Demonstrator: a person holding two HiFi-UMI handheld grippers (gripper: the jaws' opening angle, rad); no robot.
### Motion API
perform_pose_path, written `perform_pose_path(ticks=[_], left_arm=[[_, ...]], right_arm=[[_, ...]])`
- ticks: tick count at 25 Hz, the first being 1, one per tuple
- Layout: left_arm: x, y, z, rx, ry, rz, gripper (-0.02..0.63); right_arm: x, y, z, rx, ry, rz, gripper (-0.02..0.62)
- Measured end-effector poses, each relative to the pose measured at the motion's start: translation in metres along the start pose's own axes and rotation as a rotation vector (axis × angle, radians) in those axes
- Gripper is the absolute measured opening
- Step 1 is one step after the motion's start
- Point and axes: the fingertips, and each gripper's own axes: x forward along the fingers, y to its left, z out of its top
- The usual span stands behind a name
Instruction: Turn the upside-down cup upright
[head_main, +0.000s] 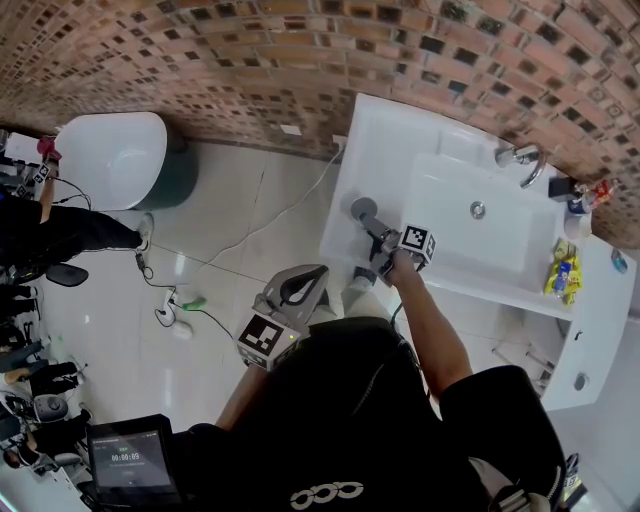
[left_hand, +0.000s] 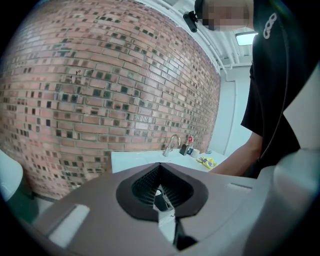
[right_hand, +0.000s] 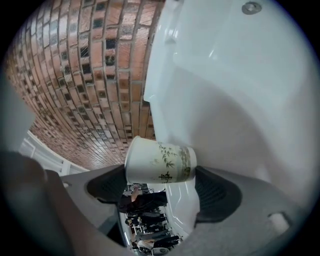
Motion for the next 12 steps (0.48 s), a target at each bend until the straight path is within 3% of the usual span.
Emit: perform_pose_path(ticks=[12], left_arm=[[-0.0003, -0.0056, -0.0047, -0.009, -0.014, -0.005, 0.015]], right_arm=[[-0.0065, -0.0039, -0.0016, 0.022, 0.012, -0.02, 0.411]])
